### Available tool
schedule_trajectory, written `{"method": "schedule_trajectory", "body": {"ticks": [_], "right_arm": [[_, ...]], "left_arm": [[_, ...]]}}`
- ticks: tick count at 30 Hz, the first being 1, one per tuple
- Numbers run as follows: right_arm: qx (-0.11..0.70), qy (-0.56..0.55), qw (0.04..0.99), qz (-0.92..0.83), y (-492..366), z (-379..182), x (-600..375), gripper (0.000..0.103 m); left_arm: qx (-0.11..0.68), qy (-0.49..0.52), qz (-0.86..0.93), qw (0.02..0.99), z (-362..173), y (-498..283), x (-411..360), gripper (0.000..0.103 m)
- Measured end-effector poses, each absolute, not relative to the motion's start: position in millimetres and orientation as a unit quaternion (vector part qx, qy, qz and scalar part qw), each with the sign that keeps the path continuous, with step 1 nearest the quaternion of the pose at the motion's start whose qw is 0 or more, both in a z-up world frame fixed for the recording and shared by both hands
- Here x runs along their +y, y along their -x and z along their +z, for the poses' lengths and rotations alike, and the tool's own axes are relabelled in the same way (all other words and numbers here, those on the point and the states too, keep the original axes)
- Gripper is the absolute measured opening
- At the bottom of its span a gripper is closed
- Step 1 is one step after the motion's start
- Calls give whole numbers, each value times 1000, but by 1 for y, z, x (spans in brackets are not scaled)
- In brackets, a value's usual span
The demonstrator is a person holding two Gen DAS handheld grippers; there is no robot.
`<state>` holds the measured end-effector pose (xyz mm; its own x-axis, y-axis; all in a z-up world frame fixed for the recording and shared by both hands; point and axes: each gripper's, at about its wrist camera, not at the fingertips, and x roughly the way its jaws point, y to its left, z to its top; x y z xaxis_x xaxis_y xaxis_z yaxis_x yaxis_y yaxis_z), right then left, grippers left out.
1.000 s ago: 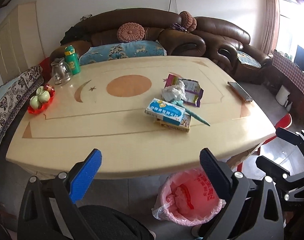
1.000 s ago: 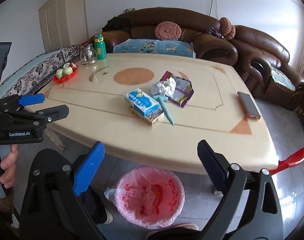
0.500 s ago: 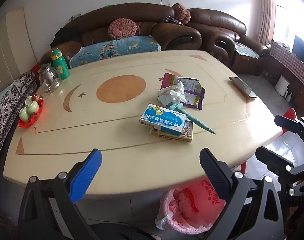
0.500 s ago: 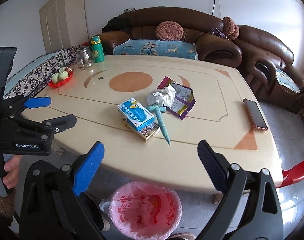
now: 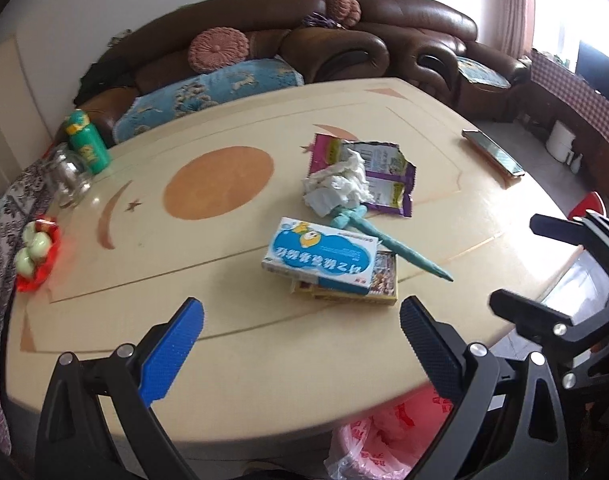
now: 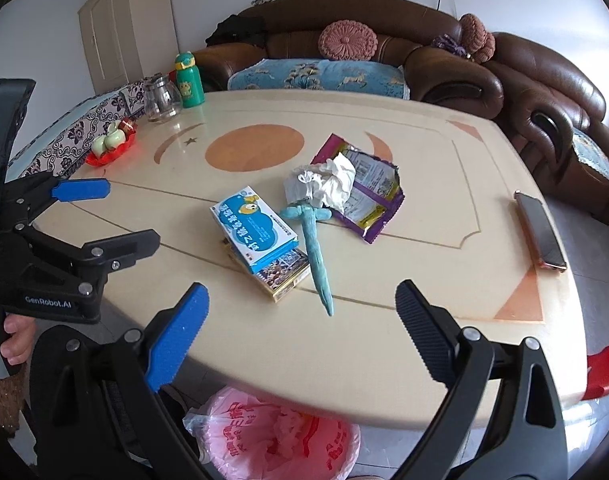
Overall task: Collect trash
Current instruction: 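Move both tools back over the table toward the remaining trash, then grasp the teal toy sword with the right tool while the left tool grasps the blue medicine box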
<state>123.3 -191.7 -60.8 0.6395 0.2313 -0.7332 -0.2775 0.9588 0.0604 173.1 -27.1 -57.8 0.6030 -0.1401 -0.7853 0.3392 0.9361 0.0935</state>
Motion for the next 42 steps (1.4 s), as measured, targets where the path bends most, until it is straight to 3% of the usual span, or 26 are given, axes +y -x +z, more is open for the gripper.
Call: {"method": "schedule_trajectory", "body": {"ticks": [15, 24, 42], "right_arm": [[440, 42, 882, 165, -175, -118, -199, 92], [458, 51, 866, 192, -195, -138, -202, 92], [445, 78, 868, 206, -207, -146, -194, 91]], "left_arm": [[476, -139, -181, 849, -121, -242, -48, 96], [484, -151, -194, 840, -133, -266, -50, 96], [587, 131, -139, 787, -141, -312, -19, 96]]}}
